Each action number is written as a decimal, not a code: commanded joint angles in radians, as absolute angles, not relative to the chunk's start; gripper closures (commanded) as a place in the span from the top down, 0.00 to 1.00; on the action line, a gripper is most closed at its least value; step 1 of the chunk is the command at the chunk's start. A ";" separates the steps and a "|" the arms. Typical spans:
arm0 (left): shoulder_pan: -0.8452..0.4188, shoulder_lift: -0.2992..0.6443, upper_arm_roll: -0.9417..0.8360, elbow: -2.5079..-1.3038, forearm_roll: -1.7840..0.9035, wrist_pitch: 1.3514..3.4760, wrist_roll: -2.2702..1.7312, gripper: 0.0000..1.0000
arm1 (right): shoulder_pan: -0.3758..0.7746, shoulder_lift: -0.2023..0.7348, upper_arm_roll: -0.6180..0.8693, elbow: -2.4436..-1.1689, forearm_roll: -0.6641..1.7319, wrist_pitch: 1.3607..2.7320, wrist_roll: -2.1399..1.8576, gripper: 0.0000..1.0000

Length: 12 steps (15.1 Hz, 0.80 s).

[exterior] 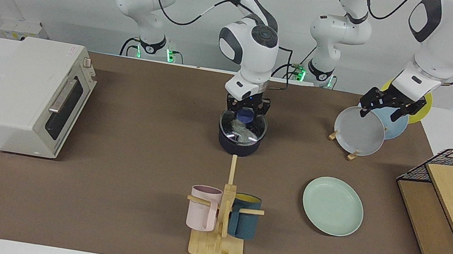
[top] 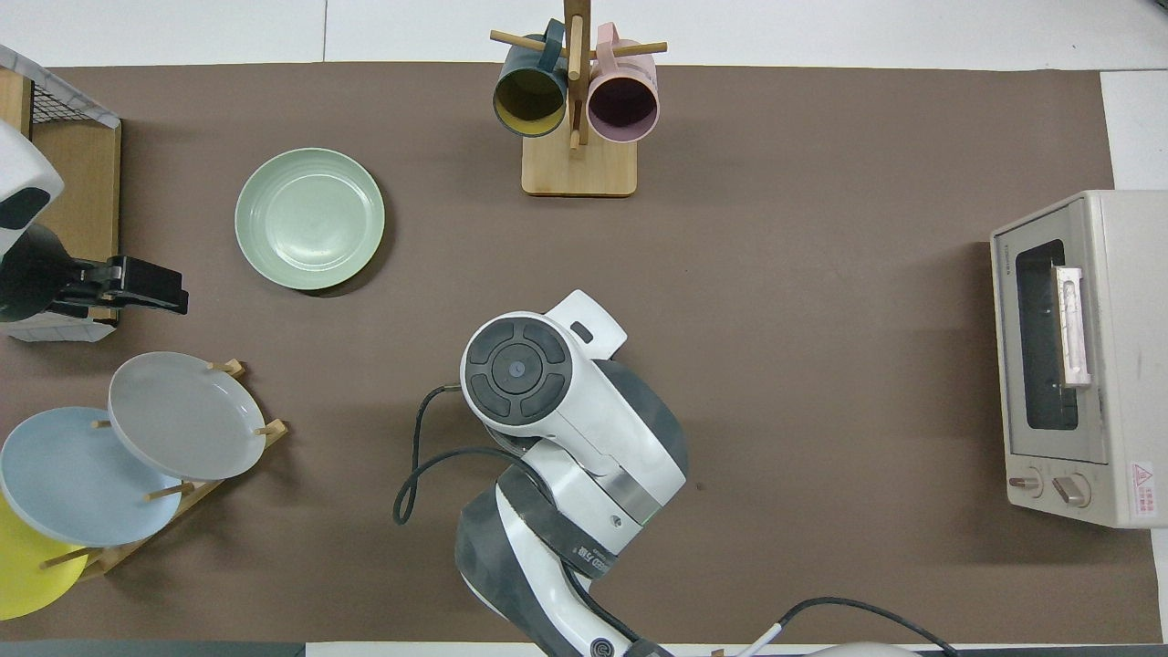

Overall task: Transfer vermicelli from plate to pot
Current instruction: 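Carry the glass lid over the pot with the right gripper and lower it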

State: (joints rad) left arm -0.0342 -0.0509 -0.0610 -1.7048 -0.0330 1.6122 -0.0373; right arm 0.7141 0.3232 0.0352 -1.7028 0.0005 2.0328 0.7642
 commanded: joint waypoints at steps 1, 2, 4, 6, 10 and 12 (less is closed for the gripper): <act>-0.043 -0.060 -0.058 -1.692 -0.009 1.583 -0.041 1.00 | 0.715 0.330 0.037 -1.715 0.002 2.057 0.785 0.04; -0.043 -0.060 -0.060 -1.692 -0.009 1.583 -0.041 1.00 | 0.715 0.328 0.035 -1.715 -0.002 2.057 0.784 0.04; -0.034 -0.064 -0.063 -1.692 -0.009 1.586 -0.038 1.00 | 0.715 0.328 0.037 -1.713 -0.029 2.059 0.782 0.04; -0.029 -0.064 -0.063 -1.692 -0.011 1.592 -0.034 1.00 | 0.718 0.328 0.037 -1.713 -0.049 2.059 0.784 0.04; -0.029 -0.069 -0.061 -1.695 -0.011 1.594 -0.038 1.00 | 0.741 0.328 0.037 -1.715 -0.054 2.068 0.787 0.08; -0.029 -0.069 -0.061 -1.695 -0.011 1.595 -0.037 1.00 | 0.739 0.328 0.037 -1.717 -0.052 2.075 0.788 0.31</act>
